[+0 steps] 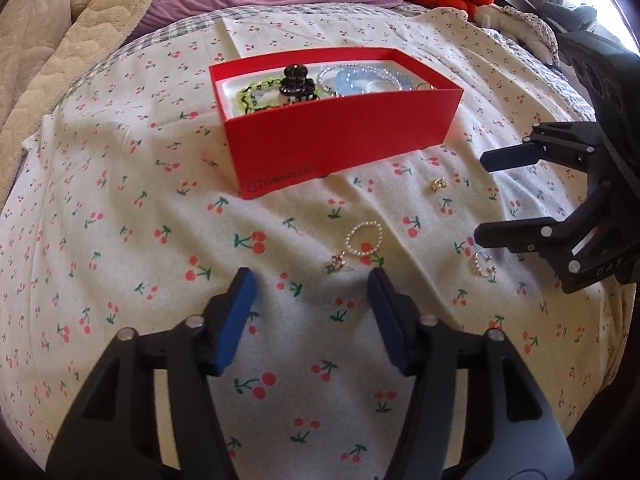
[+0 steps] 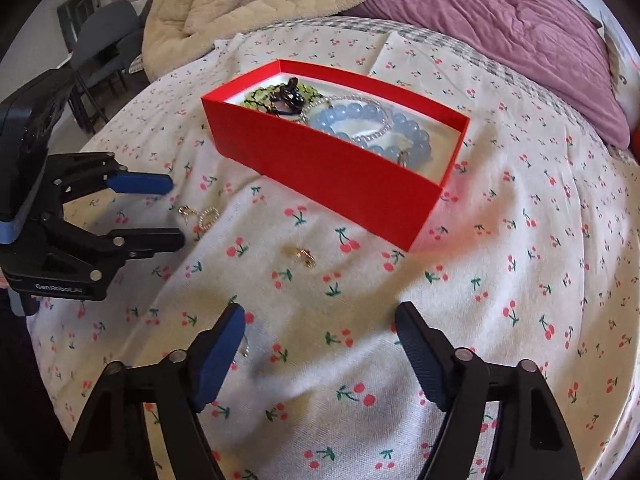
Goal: Organize jewelry
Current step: 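Move both open grippers back toward the rings and earrings on the sheet, then grasp a small gold earring with the right gripper while the left gripper grasps a stud earring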
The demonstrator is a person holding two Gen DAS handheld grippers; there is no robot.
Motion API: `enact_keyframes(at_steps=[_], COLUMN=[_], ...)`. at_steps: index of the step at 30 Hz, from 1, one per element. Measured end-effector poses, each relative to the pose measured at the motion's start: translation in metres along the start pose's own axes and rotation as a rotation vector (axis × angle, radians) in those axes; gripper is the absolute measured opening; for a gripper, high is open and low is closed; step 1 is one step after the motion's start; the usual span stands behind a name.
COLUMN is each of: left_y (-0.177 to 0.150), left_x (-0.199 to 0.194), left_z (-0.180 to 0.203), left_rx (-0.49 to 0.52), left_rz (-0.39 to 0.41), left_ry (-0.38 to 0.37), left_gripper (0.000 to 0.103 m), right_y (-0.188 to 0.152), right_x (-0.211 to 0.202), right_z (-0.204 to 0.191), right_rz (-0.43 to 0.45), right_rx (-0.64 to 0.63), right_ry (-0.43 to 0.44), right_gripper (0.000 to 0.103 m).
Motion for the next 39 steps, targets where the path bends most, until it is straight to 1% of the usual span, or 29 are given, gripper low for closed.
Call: enact_keyframes(at_steps=[4, 6, 8, 10, 12, 18, 22, 29, 35, 37, 39], left_y=[0.004, 0.004, 0.004, 0.004, 0.004, 0.002, 0.0, 0.0, -0.001, -0.001, 0.0], left_x=[-0.002, -0.002, -0.002, -0.001, 0.0, 0.001, 0.0, -0.002, -0.002, -0.002, -0.002], left_z=[0.009, 0.015, 0.018, 0.02, 0.021, 0.018, 0.014, 0.007, 0.003, 0.003, 0.002], left_rx=[0.041, 0.072, 0.088, 0.094, 0.096, 0.11, 0.106, 0.095, 0.082, 0.074, 0.066], left_rz=[0.016, 0.021, 0.022, 0.019, 0.016, 0.003, -0.002, -0.003, -0.018, -0.021, -0.025], left_ry=[-0.034, -0.039, -0.04, -0.045, -0.042, -0.022, -0.015, 0.001, 0.008, 0.006, 0.006], left_gripper=[0.047, 0.042, 0.039, 0.032, 0.028, 0.013, 0.013, 0.013, 0.013, 0.013, 0.013], right_y=[0.006, 0.007, 0.009, 0.011, 0.012, 0.015, 0.016, 0.019, 0.022, 0.022, 0.023], right_x=[0.002, 0.003, 0.006, 0.008, 0.011, 0.017, 0.021, 0.024, 0.028, 0.029, 0.029], right_z=[-0.005, -0.007, -0.007, -0.006, -0.006, -0.008, -0.009, -0.008, -0.011, -0.013, -0.013], right_rz=[0.002, 0.002, -0.004, -0.011, -0.022, -0.034, -0.048, -0.054, -0.062, -0.067, -0.07], right_rx=[-0.009, -0.015, -0.02, -0.027, -0.033, -0.046, -0.061, -0.065, -0.078, -0.083, -0.082], right_ry=[-0.004, -0.007, -0.01, -0.008, -0.003, -0.009, -0.022, -0.031, -0.034, -0.04, -0.039], right_gripper=[0.073, 0.067, 0.066, 0.065, 0.06, 0.057, 0.053, 0.044, 0.034, 0.031, 0.019])
Point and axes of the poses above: each gripper's, at about its wrist camera, not at the fingertips, and x roughly the way its jaws point, z to its right, y to its top, the point moved 9 cm from there along x, roughly the way its jaws point, and after that the axes turned 14 degrees about y, right-handed, at the moved point
